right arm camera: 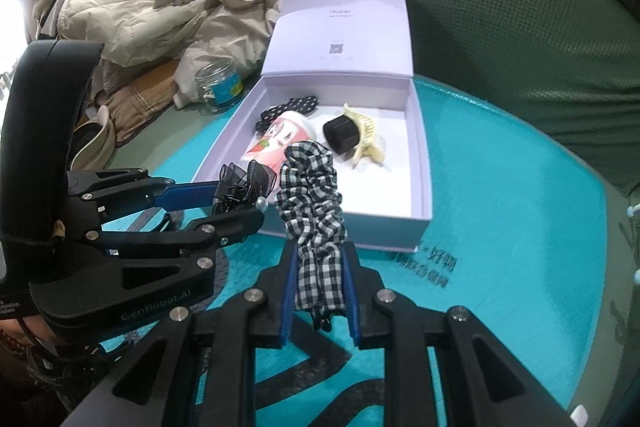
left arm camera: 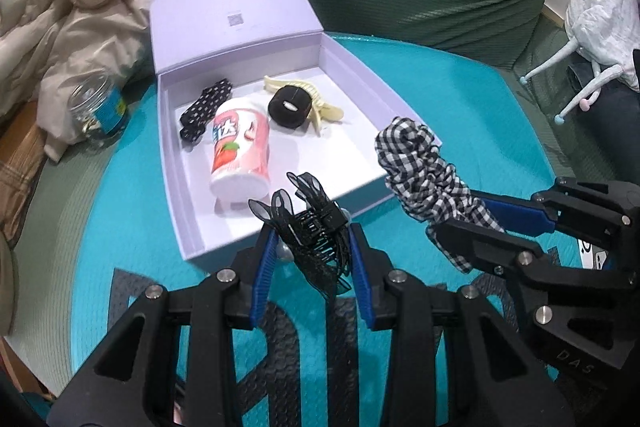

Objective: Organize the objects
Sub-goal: 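Lift and carry the bow clip and gingham scrunchie over the gift box, then lower the bow clip and scrunchie into the box beside the polka-dot scrunchie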

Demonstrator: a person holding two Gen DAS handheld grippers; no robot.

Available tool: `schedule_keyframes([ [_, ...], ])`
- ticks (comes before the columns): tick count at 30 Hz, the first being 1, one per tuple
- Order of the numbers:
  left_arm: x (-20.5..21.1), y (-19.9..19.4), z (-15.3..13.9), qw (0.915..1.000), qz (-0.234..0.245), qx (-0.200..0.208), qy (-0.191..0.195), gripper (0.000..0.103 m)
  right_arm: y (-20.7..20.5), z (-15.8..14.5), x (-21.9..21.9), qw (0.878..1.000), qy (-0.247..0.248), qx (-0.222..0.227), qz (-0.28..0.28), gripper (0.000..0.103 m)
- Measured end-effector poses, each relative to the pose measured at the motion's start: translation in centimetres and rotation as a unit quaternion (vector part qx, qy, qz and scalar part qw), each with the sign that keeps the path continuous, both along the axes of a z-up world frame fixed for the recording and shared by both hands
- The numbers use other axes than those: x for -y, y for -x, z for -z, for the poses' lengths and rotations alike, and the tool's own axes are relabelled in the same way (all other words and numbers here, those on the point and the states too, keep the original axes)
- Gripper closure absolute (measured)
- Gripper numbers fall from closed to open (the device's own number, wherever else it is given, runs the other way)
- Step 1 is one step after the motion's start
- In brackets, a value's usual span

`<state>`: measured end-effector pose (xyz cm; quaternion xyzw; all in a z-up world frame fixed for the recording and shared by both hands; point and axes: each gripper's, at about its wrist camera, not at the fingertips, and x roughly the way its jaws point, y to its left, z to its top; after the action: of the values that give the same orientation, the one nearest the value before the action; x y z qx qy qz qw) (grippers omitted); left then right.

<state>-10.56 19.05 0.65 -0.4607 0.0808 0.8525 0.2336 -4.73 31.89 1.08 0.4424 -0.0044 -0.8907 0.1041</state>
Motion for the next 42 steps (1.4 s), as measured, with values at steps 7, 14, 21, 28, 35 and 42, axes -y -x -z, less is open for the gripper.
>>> schedule_keyframes([
  [7,-1.1,1.9,-0.4,0.9999,0.009,-0.006,0.001,0.07,1.7,-0.6,-0.6,1.0,-0.012,-0.007,0.005,0.082],
  [14,-1.4,3.7,-0.5,0.9999,0.01,-0.006,0.002,0.07,3.7,-0.5,-0.3,1.0,-0.007,-0.005,0.0,0.082],
  [21,-1.2,5.5,-0.1,0.9998,0.003,-0.006,0.016,0.07,5.3,0.1,0.4,1.0,-0.005,-0.002,-0.002,0.082],
  [28,-1.0,7.3,1.0,0.9996,-0.004,0.007,0.025,0.07,7.2,0.9,0.8,1.0,-0.002,0.003,0.001,0.083],
  [35,-1.1,9.0,1.9,0.9993,-0.007,0.014,0.034,0.07,9.0,1.8,0.3,1.0,-0.009,0.012,0.013,0.083],
  [42,-1.6,10.3,1.9,0.9993,-0.005,0.002,0.036,0.07,11.2,2.2,-0.8,0.999,-0.005,0.018,0.032,0.083],
])
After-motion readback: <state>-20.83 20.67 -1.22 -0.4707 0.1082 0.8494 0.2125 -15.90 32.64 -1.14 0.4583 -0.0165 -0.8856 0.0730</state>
